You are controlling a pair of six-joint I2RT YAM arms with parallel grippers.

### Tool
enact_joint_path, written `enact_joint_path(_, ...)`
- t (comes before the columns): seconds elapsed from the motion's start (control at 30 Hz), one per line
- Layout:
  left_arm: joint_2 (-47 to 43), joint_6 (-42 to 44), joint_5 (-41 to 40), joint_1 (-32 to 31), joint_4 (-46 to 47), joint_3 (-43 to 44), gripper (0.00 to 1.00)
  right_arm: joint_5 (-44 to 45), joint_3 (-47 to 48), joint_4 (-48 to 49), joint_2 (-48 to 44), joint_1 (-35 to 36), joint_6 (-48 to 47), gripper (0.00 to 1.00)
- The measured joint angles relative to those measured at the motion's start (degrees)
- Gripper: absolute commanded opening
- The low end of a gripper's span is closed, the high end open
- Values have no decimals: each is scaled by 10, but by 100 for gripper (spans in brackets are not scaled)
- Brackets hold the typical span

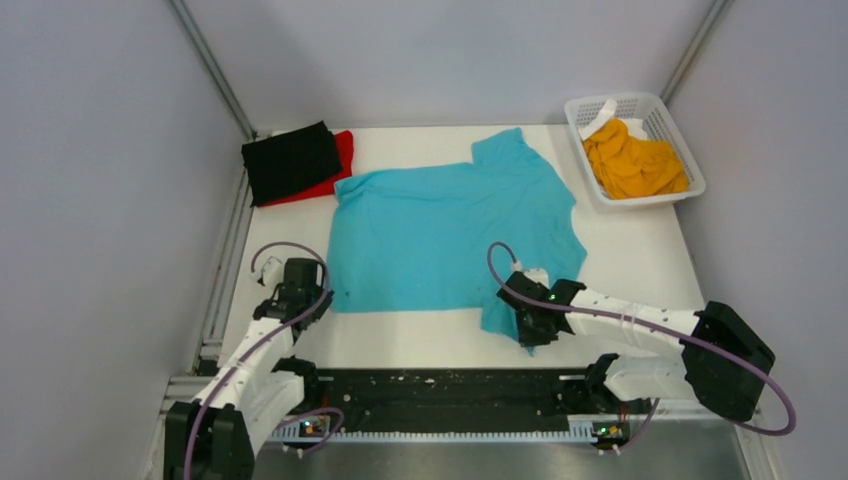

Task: Fold and stack the t-shirts
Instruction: Grab the side of the flattened tshirt closest away from the robot with both arms, then fold the flattened tshirt in 1/3 of the way

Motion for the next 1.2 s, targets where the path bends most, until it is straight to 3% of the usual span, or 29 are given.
enact_joint_path(0.03, 0, -2, -1, 0, -4, 0, 0, 0, -3, 0, -5, 0, 5, 0)
enact_joint_path(0.5, -99, -28, 3, 0, -120, -20, 0, -83, -71, -86, -142, 19, 66, 0)
enact_joint_path(0.67, -137, -27, 34, 0, -115, -28, 0, -71, -69, -97, -159, 19, 69, 0)
enact_joint_path(0.93, -82, -15, 59, 0, -83, -11, 0, 8, 11, -82, -150, 16, 54, 0)
enact_joint_path(1.2, -7, -18, 39, 0, -42, 54, 0, 73, 62, -11, -139, -52, -2, 0)
